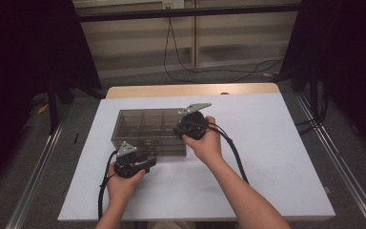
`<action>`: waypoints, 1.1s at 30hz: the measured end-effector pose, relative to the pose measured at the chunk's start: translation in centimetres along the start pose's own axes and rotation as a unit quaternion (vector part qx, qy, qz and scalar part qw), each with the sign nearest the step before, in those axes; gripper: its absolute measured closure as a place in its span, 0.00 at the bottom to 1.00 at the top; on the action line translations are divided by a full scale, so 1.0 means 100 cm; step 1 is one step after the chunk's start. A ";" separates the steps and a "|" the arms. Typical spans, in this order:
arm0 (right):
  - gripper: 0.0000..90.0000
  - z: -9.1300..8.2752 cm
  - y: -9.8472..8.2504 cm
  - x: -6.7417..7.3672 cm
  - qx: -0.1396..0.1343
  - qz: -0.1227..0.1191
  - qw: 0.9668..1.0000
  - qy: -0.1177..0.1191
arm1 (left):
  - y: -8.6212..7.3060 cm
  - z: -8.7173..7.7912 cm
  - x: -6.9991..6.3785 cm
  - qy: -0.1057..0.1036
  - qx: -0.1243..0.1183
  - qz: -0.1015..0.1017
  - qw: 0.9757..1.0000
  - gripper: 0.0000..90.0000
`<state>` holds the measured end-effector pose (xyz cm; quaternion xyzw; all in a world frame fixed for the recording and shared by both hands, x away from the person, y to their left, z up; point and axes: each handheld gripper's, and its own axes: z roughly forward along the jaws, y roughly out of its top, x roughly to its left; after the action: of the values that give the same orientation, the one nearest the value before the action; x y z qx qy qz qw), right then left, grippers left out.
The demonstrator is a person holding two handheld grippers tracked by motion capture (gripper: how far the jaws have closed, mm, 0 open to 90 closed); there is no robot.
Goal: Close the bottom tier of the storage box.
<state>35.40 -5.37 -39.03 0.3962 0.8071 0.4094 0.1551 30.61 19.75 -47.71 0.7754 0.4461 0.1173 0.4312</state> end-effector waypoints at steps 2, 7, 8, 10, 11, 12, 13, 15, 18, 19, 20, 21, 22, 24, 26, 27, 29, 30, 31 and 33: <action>0.78 -0.002 -0.001 0.000 0.000 0.000 1.000 -0.003 | 0.000 -0.001 0.001 -0.001 -0.002 -0.005 1.000 0.53; 0.70 -0.006 -0.003 -0.003 -0.001 0.013 1.000 -0.005 | -0.001 -0.002 0.001 0.000 0.002 -0.006 1.000 0.45; 0.67 -0.007 -0.003 -0.004 0.004 0.014 1.000 -0.008 | -0.002 -0.003 0.001 0.002 0.005 -0.006 1.000 0.43; 0.66 -0.008 -0.005 -0.006 0.007 0.016 1.000 -0.007 | -0.002 -0.004 0.001 0.003 0.006 -0.005 1.000 0.40; 0.65 -0.009 -0.006 -0.007 0.005 0.015 1.000 -0.008 | -0.002 -0.005 0.001 0.004 0.005 -0.004 1.000 0.40; 0.64 -0.011 -0.006 -0.007 0.004 0.016 1.000 -0.006 | -0.002 -0.006 0.001 0.005 0.005 -0.005 1.000 0.39; 0.63 -0.012 -0.007 -0.008 0.003 0.017 1.000 -0.004 | -0.003 -0.006 0.001 0.003 0.005 -0.005 1.000 0.39; 0.61 -0.015 -0.008 -0.008 0.000 0.021 1.000 -0.002 | -0.003 -0.006 0.001 0.006 0.011 -0.001 1.000 0.37; 0.57 -0.018 -0.010 -0.010 -0.002 0.024 1.000 0.002 | -0.004 -0.006 0.000 0.004 0.011 -0.003 1.000 0.35; 0.56 -0.020 -0.011 -0.010 -0.003 0.025 1.000 0.003 | -0.004 -0.006 0.000 0.004 0.012 -0.003 1.000 0.35; 0.54 -0.021 -0.012 -0.011 -0.007 0.025 1.000 0.003 | -0.004 -0.006 0.000 0.005 0.013 -0.002 1.000 0.34; 0.52 -0.023 -0.012 -0.011 -0.007 0.027 1.000 0.004 | -0.004 -0.006 0.000 0.002 0.012 -0.003 1.000 0.33; 0.50 -0.024 -0.013 -0.012 -0.008 0.026 1.000 0.005 | -0.004 -0.007 -0.001 0.004 0.013 -0.003 1.000 0.32; 0.48 -0.027 -0.015 -0.013 -0.012 0.022 1.000 0.008 | -0.004 -0.007 -0.001 0.003 0.014 -0.004 1.000 0.31; 0.45 -0.030 -0.017 -0.014 -0.017 0.024 1.000 0.010 | -0.004 -0.007 -0.001 0.005 0.014 -0.005 1.000 0.29; 0.43 -0.031 -0.018 -0.014 -0.017 0.026 0.999 0.011 | -0.004 -0.007 -0.001 0.005 0.014 -0.006 1.000 0.29; 0.40 -0.033 -0.020 -0.015 -0.018 0.024 0.999 0.013 | -0.004 -0.008 -0.001 0.003 0.013 -0.006 1.000 0.28; 0.39 -0.035 -0.021 -0.015 -0.017 0.027 0.999 0.013 | -0.003 -0.008 0.000 0.002 0.012 -0.006 1.000 0.27; 0.37 -0.035 -0.021 -0.016 -0.020 0.026 0.999 0.014 | -0.003 -0.008 0.000 0.000 0.011 -0.005 1.000 0.27; 0.33 -0.038 -0.023 -0.016 -0.022 0.022 0.999 0.012 | -0.003 -0.009 -0.001 -0.004 0.010 -0.004 1.000 0.25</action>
<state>33.08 -9.42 -38.59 0.4055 0.7908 0.4351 0.1447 29.90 20.26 -47.44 0.7786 0.4483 0.1078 0.4256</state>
